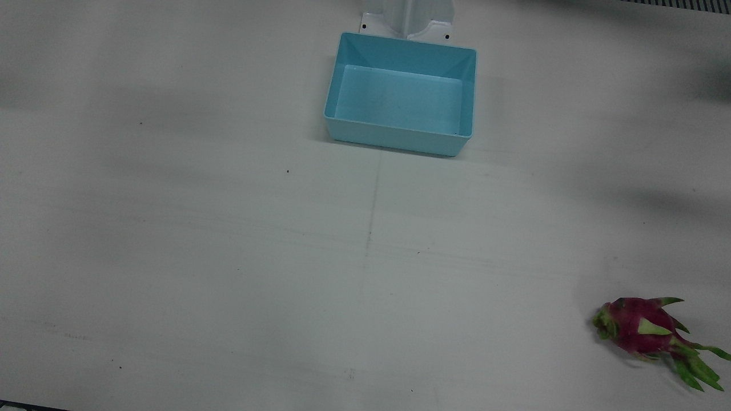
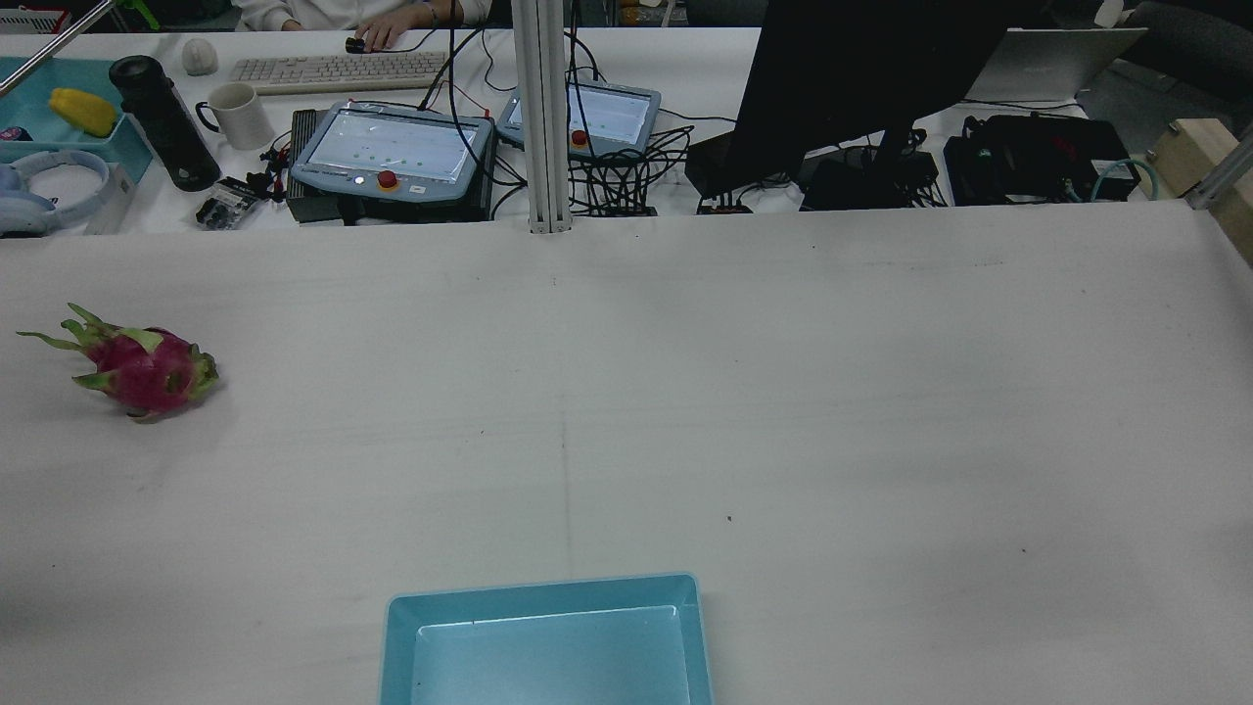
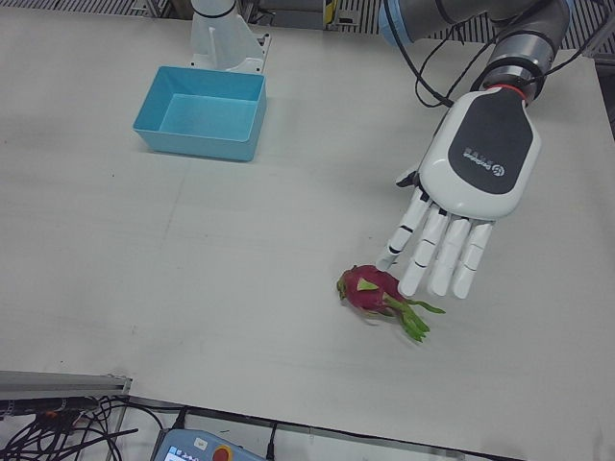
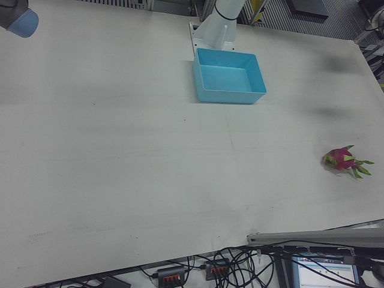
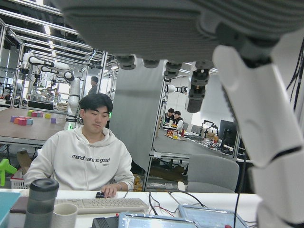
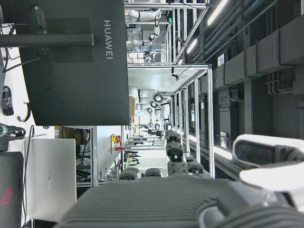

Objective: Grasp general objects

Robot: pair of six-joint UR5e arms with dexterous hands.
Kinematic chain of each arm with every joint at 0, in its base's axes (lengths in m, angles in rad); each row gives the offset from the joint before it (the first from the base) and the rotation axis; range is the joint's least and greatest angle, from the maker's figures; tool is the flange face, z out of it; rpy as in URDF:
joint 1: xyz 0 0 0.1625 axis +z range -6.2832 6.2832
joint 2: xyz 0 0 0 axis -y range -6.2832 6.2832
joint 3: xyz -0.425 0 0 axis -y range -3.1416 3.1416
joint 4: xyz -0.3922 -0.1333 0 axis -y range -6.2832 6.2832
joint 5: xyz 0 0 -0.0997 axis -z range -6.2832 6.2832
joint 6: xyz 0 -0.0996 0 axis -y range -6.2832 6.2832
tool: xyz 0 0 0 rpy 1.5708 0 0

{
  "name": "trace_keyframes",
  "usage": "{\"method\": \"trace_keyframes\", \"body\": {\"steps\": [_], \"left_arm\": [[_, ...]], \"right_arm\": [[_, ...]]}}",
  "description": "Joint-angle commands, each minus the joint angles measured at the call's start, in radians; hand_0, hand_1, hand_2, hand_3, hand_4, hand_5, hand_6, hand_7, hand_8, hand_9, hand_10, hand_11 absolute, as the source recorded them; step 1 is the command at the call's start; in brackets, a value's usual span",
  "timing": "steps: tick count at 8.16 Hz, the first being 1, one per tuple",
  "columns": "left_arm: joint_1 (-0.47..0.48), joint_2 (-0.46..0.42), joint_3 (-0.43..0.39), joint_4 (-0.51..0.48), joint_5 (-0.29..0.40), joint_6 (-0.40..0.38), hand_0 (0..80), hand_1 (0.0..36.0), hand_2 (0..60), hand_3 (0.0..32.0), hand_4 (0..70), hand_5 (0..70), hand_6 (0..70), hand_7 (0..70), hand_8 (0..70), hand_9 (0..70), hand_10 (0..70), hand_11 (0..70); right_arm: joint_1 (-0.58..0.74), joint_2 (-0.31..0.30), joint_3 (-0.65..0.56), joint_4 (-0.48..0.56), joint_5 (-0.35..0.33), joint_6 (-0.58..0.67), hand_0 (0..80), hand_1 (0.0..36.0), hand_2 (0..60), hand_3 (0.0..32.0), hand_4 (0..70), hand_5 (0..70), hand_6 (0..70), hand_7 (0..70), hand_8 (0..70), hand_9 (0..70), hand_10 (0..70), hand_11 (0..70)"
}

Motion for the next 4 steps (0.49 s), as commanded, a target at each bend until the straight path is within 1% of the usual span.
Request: {"method": "trace_keyframes", "body": {"steps": [1,2,3,4], "left_arm": [[0.237,-0.057,0.023,0.068,-0.161,0.103,52.7,19.6,8.4,0.0,3.3,15.4,0.0,6.0,0.0,0.0,1.2,4.1],[0.252,-0.059,0.039,0.054,-0.195,0.101,52.0,18.5,5.9,0.0,2.5,13.5,0.0,5.2,0.0,0.0,1.1,3.9],[0.247,-0.059,0.037,0.054,-0.195,0.098,51.8,18.0,4.6,0.0,2.2,12.1,0.0,4.9,0.0,0.0,1.0,3.7],[0.247,-0.049,0.055,0.027,-0.194,0.098,51.1,17.1,3.2,0.0,1.6,10.1,0.0,4.4,0.0,0.0,0.9,3.6]], "right_arm": [[0.0,0.0,-0.002,0.0,0.0,0.0,0.0,0.0,0.0,0.0,0.0,0.0,0.0,0.0,0.0,0.0,0.0,0.0],[0.0,0.0,-0.005,0.0,0.0,0.0,0.0,0.0,0.0,0.0,0.0,0.0,0.0,0.0,0.0,0.0,0.0,0.0],[0.0,0.0,-0.005,0.0,0.0,0.0,0.0,0.0,0.0,0.0,0.0,0.0,0.0,0.0,0.0,0.0,0.0,0.0],[0.0,0.0,-0.005,0.0,0.0,0.0,0.0,0.0,0.0,0.0,0.0,0.0,0.0,0.0,0.0,0.0,0.0,0.0]]}}
